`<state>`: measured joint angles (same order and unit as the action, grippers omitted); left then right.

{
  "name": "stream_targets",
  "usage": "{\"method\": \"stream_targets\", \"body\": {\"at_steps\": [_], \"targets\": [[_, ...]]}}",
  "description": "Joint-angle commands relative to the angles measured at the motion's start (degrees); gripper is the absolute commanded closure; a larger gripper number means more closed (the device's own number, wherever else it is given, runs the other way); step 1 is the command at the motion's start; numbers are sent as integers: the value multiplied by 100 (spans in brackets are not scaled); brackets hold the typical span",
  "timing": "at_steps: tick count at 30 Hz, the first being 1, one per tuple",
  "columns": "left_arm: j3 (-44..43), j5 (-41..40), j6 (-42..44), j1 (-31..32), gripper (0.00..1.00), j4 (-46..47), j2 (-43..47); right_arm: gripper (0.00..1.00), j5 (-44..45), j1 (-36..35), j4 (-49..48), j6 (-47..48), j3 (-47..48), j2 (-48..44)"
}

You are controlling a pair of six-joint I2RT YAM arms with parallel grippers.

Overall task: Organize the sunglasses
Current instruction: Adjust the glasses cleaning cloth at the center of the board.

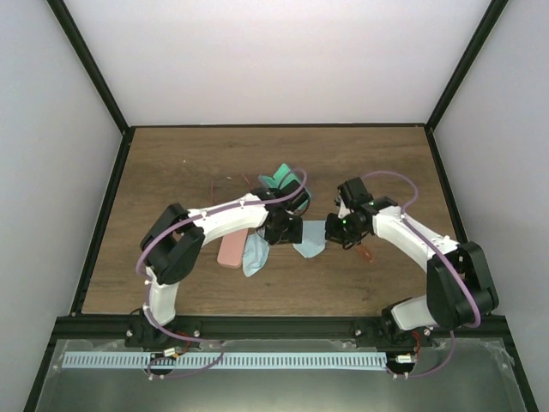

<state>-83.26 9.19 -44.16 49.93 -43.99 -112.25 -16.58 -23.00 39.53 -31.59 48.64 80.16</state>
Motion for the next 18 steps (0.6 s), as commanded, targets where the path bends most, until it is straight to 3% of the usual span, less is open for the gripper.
{"method": "stream_targets", "body": {"at_steps": [1,12,18], "targets": [[-129,-103,-3,-22,52,7,-212,99,43,-39,62,20,382,113],[-620,-499,29,-36,56,-238,-749,99,101,-44,138,21,157,-9],[-625,-527,17,-210,52,-210,-663,99,-460,-44,227,17,1026,133]]}}
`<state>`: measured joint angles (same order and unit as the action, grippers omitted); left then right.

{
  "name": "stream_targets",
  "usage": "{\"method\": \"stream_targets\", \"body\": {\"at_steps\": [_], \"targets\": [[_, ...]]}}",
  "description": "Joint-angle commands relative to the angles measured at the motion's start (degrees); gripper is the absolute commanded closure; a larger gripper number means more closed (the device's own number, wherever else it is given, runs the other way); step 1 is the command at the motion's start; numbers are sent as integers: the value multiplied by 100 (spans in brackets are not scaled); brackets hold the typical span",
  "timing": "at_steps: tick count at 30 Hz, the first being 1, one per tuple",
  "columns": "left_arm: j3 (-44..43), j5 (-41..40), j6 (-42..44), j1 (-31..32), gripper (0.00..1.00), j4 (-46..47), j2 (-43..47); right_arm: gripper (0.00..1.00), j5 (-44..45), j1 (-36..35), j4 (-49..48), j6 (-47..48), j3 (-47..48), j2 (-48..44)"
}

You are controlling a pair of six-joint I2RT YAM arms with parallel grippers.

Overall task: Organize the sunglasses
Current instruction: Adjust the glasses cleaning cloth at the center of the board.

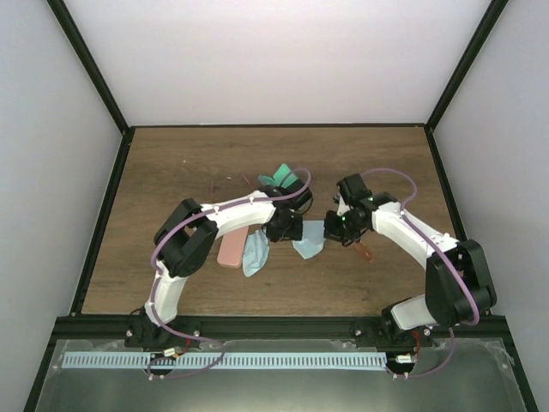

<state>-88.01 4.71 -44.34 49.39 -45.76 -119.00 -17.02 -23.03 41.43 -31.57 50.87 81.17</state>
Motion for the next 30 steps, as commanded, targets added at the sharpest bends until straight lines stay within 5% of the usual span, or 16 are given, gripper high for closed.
{"method": "stream_targets", "body": {"at_steps": [1,30], "targets": [[-166,-76,43,-191,52,-30,12,99,-485,-36,73,23,983,114],[-1254,513,830,-91,49,-662,-685,99,641,161,-46,218,234,242]]}}
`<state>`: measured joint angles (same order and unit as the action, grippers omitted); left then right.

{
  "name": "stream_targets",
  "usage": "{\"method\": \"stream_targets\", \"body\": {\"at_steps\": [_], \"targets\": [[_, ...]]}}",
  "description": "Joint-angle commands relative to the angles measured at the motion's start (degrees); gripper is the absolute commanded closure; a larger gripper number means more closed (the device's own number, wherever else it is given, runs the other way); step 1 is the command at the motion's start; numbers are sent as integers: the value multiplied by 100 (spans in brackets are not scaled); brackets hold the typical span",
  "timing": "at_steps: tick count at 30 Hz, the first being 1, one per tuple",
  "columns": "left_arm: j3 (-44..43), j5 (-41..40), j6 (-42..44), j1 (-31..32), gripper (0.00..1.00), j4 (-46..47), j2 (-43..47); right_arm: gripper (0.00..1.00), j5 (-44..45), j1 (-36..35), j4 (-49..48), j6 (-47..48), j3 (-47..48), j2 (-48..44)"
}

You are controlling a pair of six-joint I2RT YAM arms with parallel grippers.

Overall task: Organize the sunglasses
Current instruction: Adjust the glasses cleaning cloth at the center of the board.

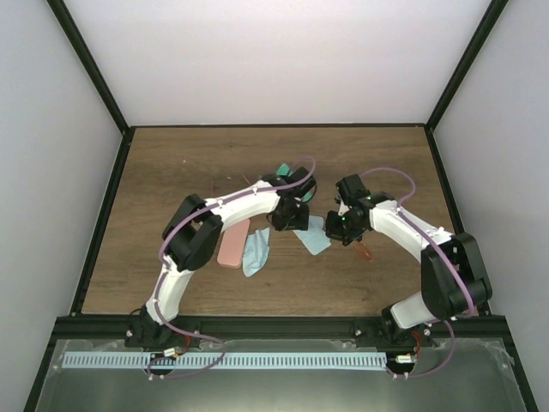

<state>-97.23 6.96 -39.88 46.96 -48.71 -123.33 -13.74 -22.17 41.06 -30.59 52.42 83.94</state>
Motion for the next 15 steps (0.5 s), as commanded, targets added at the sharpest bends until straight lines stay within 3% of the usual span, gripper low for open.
{"method": "stream_targets", "body": {"at_steps": [1,9,15], "targets": [[-345,338,476,199,49,-415,-282,99,344,93,-18,129,89,-9],[-299,184,558,265,48,-409,-231,99,741,123,-17,181,220,98],[-943,44,622,269,48,-406,-555,99,776,120,-89,104,223,139]]}}
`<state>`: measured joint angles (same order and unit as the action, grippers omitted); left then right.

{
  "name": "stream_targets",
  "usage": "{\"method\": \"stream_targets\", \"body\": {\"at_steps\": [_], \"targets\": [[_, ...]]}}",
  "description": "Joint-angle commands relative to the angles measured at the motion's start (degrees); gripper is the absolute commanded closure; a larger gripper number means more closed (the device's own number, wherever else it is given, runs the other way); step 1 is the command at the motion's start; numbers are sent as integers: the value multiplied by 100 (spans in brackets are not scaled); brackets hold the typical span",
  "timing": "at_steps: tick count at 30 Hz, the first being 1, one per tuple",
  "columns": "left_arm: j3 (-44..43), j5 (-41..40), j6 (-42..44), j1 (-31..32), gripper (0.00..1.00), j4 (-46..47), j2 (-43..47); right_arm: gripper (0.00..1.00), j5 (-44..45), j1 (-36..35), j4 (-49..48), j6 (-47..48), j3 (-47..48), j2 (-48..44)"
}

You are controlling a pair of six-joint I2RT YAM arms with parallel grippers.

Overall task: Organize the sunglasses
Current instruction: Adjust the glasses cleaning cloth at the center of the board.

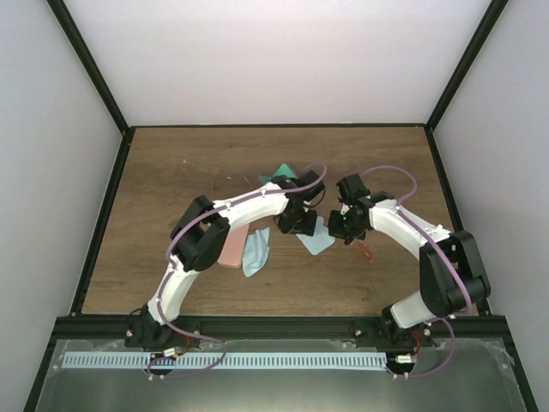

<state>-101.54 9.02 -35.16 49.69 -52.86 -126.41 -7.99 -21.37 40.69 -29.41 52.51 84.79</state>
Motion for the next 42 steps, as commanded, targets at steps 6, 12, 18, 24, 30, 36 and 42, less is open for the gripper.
{"method": "stream_targets", "body": {"at_steps": [6,12,18,24,30,36,42], "targets": [[-680,-216,317,-17,48,-3,-552,99,315,50,-70,-38,295,152],[-217,-302,401,-37,49,148,-496,98,336,61,-87,-80,448,310],[285,-427,506,-65,49,259,-578,98,291,60,-79,-120,435,309],[878,-453,700,-81,49,363,-235,96,140,57,34,-115,255,106],[1255,-416,892,-83,49,300,34,94,-64,51,-5,-131,-261,-197],[1461,-262,1031,-85,49,196,230,94,-358,3,-61,-147,-644,-438],[1428,-126,1206,-84,49,17,281,94,-571,-55,-128,-171,-831,-490]]}}
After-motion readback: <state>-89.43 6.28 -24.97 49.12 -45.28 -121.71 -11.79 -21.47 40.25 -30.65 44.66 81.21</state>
